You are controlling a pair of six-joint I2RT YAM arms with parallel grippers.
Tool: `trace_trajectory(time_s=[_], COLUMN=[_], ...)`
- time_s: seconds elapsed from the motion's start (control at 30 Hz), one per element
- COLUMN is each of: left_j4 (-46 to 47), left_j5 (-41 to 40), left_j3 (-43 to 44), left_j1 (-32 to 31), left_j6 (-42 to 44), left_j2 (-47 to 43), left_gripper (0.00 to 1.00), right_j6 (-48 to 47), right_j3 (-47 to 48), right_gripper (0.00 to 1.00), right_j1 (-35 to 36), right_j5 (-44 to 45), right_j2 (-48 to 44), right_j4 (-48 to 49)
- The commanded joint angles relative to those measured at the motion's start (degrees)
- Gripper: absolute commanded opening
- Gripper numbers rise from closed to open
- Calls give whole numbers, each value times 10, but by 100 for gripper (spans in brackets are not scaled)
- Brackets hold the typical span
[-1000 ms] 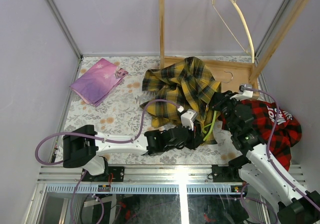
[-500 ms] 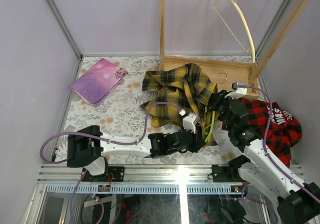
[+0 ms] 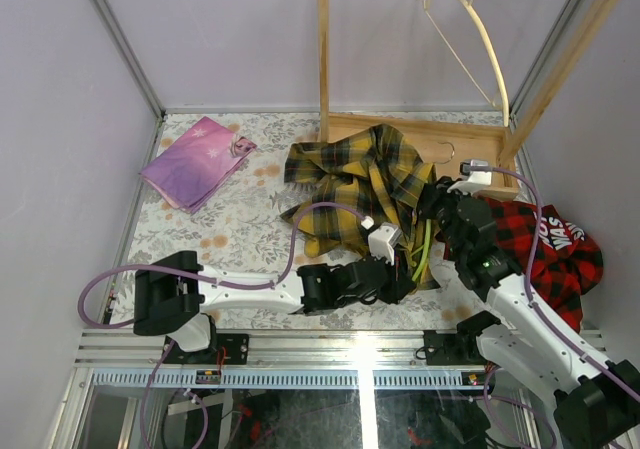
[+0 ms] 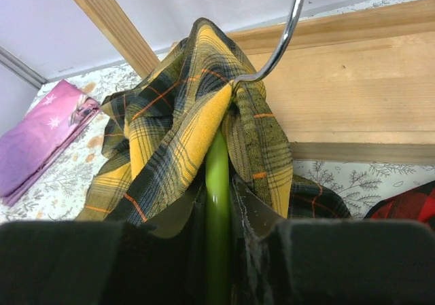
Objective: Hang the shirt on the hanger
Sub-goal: Hang the shirt on the hanger.
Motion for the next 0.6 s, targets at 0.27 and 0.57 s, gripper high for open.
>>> trace_trajectory(time_s=[0.27,0.57], left_j4=[-16,32], left_j5=[264,298], left_j3=[-27,-38], left_j1=[-44,34], left_j6=[-113,-173], left_j2=[-47,-107], left_gripper=[0,0], right_j6=[-73,-66], right_j3=[31,-1], right_gripper=[0,0], right_j1=[-17,-17], right_j5=[70,24], right_j2=[-28,-86], right_j4=[338,335])
